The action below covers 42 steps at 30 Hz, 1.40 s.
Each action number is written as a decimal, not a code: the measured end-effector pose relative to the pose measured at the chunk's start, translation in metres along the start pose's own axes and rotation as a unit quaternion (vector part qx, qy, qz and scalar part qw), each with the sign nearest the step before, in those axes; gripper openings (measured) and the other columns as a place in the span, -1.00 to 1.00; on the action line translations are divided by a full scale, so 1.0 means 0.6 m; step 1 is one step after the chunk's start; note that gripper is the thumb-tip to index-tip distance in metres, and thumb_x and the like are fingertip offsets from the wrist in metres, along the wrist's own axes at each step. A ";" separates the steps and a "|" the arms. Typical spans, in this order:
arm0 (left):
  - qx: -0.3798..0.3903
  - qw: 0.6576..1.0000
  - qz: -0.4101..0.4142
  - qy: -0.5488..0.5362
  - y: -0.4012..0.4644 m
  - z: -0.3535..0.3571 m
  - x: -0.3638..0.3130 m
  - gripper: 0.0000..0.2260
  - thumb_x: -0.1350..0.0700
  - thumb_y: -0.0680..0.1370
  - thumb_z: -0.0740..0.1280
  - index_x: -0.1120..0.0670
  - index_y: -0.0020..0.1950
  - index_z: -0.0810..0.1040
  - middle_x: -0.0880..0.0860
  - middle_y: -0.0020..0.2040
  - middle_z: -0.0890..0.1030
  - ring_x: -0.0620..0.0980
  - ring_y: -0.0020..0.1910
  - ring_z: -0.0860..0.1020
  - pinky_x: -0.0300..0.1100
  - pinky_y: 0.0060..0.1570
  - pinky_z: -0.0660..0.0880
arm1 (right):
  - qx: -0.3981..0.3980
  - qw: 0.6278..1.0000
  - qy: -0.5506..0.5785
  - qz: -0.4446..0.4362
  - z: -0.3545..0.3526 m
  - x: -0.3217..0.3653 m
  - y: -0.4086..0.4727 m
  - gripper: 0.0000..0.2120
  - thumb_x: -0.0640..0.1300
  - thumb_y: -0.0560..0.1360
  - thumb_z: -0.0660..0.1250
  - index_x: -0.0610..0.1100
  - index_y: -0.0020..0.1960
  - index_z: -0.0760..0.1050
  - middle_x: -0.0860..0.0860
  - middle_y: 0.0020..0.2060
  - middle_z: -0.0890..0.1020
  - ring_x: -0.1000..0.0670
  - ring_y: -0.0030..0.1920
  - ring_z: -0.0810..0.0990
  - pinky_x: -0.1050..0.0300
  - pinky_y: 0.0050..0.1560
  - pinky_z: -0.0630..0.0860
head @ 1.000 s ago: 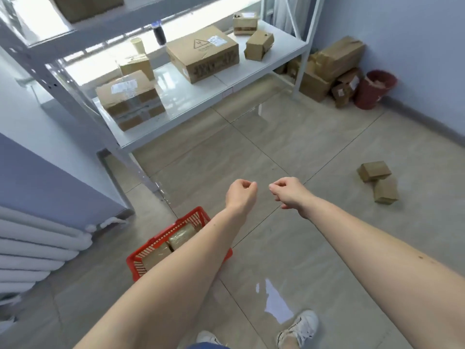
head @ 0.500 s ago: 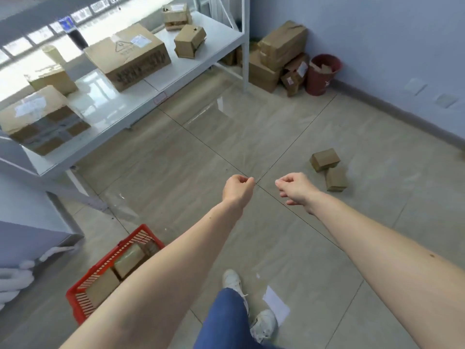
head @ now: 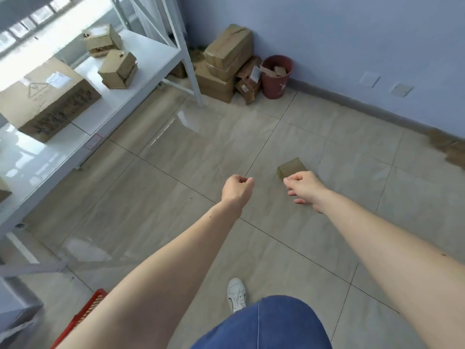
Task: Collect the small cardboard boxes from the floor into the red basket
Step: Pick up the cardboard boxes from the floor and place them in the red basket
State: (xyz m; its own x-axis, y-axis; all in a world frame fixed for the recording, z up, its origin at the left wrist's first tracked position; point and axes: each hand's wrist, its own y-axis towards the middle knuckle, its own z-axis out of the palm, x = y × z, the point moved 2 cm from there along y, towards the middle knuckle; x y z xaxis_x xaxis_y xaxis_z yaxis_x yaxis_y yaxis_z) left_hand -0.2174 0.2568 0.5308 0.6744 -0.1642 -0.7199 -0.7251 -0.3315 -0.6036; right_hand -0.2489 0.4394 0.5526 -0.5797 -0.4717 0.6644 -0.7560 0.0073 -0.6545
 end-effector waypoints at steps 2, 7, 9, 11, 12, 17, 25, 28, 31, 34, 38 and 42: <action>0.007 1.000 -0.004 0.007 0.024 0.046 -0.030 -0.88 0.04 0.50 0.26 0.07 -0.08 0.51 0.00 -0.19 0.54 0.04 -0.13 0.52 -0.12 -0.10 0.48 | -0.003 1.000 0.005 0.011 -0.046 -0.003 0.039 -0.84 -0.08 0.60 0.28 -0.16 0.10 0.52 -0.20 0.09 0.63 -0.10 0.08 0.62 -0.10 0.18 0.56; -0.003 1.000 -0.022 -0.002 0.083 0.161 -0.095 -0.87 0.04 0.50 0.26 0.08 -0.10 0.51 0.02 -0.16 0.54 0.04 -0.14 0.51 -0.11 -0.13 0.48 | -0.004 1.000 -0.009 0.024 -0.166 -0.001 0.136 -0.89 -0.07 0.59 0.29 -0.10 -0.01 0.51 -0.21 0.14 0.64 -0.16 0.20 0.62 -0.14 0.17 0.57; -0.012 0.999 -0.036 -0.012 0.107 0.203 -0.114 -0.86 0.03 0.50 0.26 0.09 -0.09 0.51 0.02 -0.16 0.54 0.04 -0.13 0.52 -0.09 -0.12 0.50 | -0.001 0.999 -0.024 0.022 -0.208 0.003 0.175 -0.88 -0.07 0.59 0.29 -0.12 0.02 0.52 -0.18 0.08 0.65 -0.13 0.19 0.63 -0.11 0.15 0.58; -0.022 0.998 -0.053 -0.021 0.135 0.252 -0.130 -0.86 0.02 0.50 0.26 0.08 -0.10 0.51 0.03 -0.15 0.55 0.05 -0.11 0.53 -0.02 -0.03 0.56 | 0.012 0.999 -0.045 0.027 -0.249 0.006 0.220 -0.89 -0.08 0.59 0.29 -0.12 0.00 0.52 -0.13 -0.01 0.63 -0.13 0.20 0.62 -0.10 0.15 0.59; -0.022 0.998 -0.057 -0.023 0.142 0.262 -0.133 -0.86 0.02 0.50 0.26 0.08 -0.11 0.50 0.03 -0.14 0.55 0.06 -0.10 0.53 0.01 0.02 0.57 | 0.017 0.998 -0.049 0.027 -0.257 0.008 0.233 -0.90 -0.08 0.59 0.29 -0.10 -0.05 0.52 -0.12 -0.03 0.61 -0.13 0.20 0.62 -0.10 0.14 0.59; -0.044 0.995 -0.083 -0.041 0.221 0.336 -0.162 -0.85 0.01 0.51 0.26 0.08 -0.10 0.51 0.05 -0.12 0.58 0.08 -0.08 0.55 0.05 0.06 0.58 | 0.041 0.995 -0.084 0.036 -0.303 0.025 0.351 -0.89 -0.08 0.59 0.29 -0.11 -0.03 0.52 -0.10 -0.04 0.60 -0.13 0.20 0.62 -0.08 0.14 0.60; -0.047 0.990 -0.121 -0.056 0.350 0.422 -0.170 -0.88 0.03 0.51 0.26 0.06 -0.15 0.48 0.03 -0.18 0.53 0.08 -0.12 0.51 -0.06 -0.07 0.51 | 0.072 0.991 -0.100 0.052 -0.323 0.010 0.530 -0.87 -0.07 0.58 0.30 -0.05 -0.14 0.51 -0.11 0.01 0.62 -0.13 0.18 0.62 0.07 -0.11 0.56; -0.055 0.987 -0.140 -0.056 0.392 0.462 -0.155 -0.87 0.04 0.52 0.26 0.08 -0.13 0.50 0.04 -0.20 0.54 0.07 -0.14 0.49 -0.07 -0.07 0.50 | 0.084 0.988 -0.114 0.060 -0.322 -0.014 0.595 -0.87 -0.07 0.57 0.30 -0.05 -0.14 0.50 -0.10 -0.04 0.61 -0.16 0.17 0.63 0.10 -0.19 0.53; -0.057 0.984 -0.159 -0.061 0.426 0.507 -0.126 -0.88 0.05 0.52 0.26 0.08 -0.15 0.48 0.05 -0.19 0.54 0.06 -0.20 0.46 -0.10 -0.13 0.44 | 0.099 0.983 -0.141 0.061 -0.321 -0.051 0.658 -0.85 -0.07 0.57 0.30 -0.02 -0.18 0.48 -0.10 -0.06 0.61 -0.16 0.11 0.64 0.00 -0.07 0.58; -0.061 0.982 -0.170 -0.046 0.459 0.557 -0.084 -0.84 0.04 0.53 0.26 0.12 -0.06 0.52 0.03 -0.19 0.54 0.06 -0.19 0.48 -0.11 -0.13 0.45 | 0.118 0.976 -0.174 0.064 -0.321 -0.101 0.722 -0.86 -0.06 0.57 0.30 -0.04 -0.15 0.49 -0.10 -0.09 0.61 -0.11 -0.03 0.61 -0.05 0.03 0.59; -0.071 0.976 -0.200 -0.045 0.502 0.631 -0.010 -0.80 0.03 0.54 0.26 0.15 0.01 0.55 0.03 -0.18 0.54 0.07 -0.15 0.48 -0.12 -0.12 0.41 | 0.146 0.964 -0.211 0.070 -0.317 -0.187 0.811 -0.84 -0.05 0.57 0.30 -0.03 -0.19 0.49 -0.08 -0.16 0.60 -0.08 -0.12 0.59 -0.08 0.06 0.59; -0.070 0.972 -0.218 -0.043 0.551 0.699 0.074 -0.81 0.05 0.55 0.28 0.14 0.03 0.56 0.06 -0.09 0.58 0.10 -0.06 0.53 -0.07 -0.02 0.48 | 0.155 0.956 -0.234 0.082 -0.295 -0.285 0.886 -0.80 -0.06 0.56 0.31 -0.03 -0.24 0.47 -0.08 -0.19 0.60 -0.09 -0.12 0.60 -0.07 0.03 0.58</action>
State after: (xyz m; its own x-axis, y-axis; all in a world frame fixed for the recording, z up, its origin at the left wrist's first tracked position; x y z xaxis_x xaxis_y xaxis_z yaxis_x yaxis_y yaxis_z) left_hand -0.4856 0.5297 0.1553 0.8950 0.0969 -0.4355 -0.3422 -0.4772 -0.8094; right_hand -0.6052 0.6799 0.1550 -0.4296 -0.8296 0.3568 -0.4978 -0.1120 -0.8600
